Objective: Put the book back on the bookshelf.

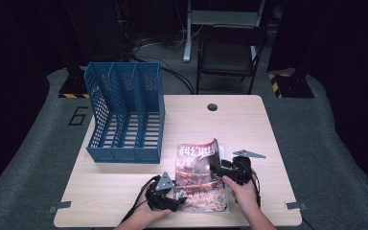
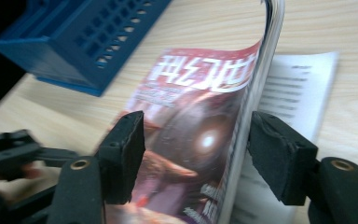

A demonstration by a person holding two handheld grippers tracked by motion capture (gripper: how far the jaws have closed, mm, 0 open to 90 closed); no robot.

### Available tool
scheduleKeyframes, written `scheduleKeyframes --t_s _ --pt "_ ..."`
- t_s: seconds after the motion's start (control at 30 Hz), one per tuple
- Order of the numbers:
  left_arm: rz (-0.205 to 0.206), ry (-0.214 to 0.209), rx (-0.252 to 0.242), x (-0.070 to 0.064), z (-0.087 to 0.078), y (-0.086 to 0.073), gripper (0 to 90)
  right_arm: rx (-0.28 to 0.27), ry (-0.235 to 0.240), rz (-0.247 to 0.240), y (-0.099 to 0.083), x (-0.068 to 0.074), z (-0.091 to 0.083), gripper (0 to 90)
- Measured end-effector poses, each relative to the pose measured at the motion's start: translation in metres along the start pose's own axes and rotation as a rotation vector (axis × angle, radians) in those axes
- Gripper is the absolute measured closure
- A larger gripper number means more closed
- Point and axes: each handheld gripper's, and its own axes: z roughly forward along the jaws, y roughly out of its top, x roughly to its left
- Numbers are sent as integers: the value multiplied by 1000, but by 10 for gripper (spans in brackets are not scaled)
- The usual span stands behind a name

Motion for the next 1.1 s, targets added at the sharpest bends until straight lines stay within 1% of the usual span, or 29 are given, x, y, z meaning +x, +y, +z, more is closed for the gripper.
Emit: scheduleKeyframes --t_s 0.03,0.07,0.1,0.13,0.17,0.23,0.3,0.33,0.4,0.43,0.47,0.5,0.57,0.6,0.63,0.67,0.7,0.77,0.87,0.97,1.0,1.1 --pt "3 -2 3 0 0 0 242 12 15 30 -1 3 0 373" --pt "1 1 -1 0 0 0 242 8 20 13 -1 3 2 373" --pt "0 -3 2 0 0 0 242 17 12 4 -1 4 3 373" --pt "1 -3 2 0 0 0 242 24 -9 -13 -1 4 3 372" --pt "0 -1 0 0 0 0 242 32 -23 -7 -2 5 4 372" --pt "0 0 -1 0 0 0 242 45 -37 0 -2 2 6 372" --pt "1 -2 2 0 0 0 242 61 -40 27 -2 -4 9 372" --pt "1 -2 2 0 0 0 242 77 -40 45 -3 -6 10 375" --pt "0 -3 2 0 0 0 242 109 -21 63 -5 -12 16 386" --pt "4 1 0 0 0 0 242 129 -16 64 -5 -15 19 383" --pt "4 -3 3 0 0 0 242 144 -23 63 -6 -16 22 380" --pt "4 -3 3 0 0 0 242 153 -33 51 -7 -16 24 381" --pt "4 -2 3 0 0 0 242 163 -34 50 -7 -16 26 389" --pt "2 -3 2 0 0 0 242 161 -30 40 -7 -17 26 397" --pt "4 -2 3 0 0 0 242 163 -30 47 -7 -16 25 402" --pt "4 -3 3 0 0 0 242 161 -29 37 -7 -16 26 408" --pt "3 -1 2 0 0 0 242 167 -29 47 -7 -16 26 412" --pt "3 0 0 0 0 0 242 170 -31 30 -7 -18 27 425" --pt "4 -2 2 0 0 0 242 167 -36 34 -7 -17 26 438" --pt "4 -2 2 0 0 0 242 171 -26 24 -8 -14 27 455" --pt "1 -3 2 0 0 0 242 170 -19 14 -8 -14 27 459" --pt "1 -3 2 0 0 0 242 175 -10 11 -8 -13 28 488"
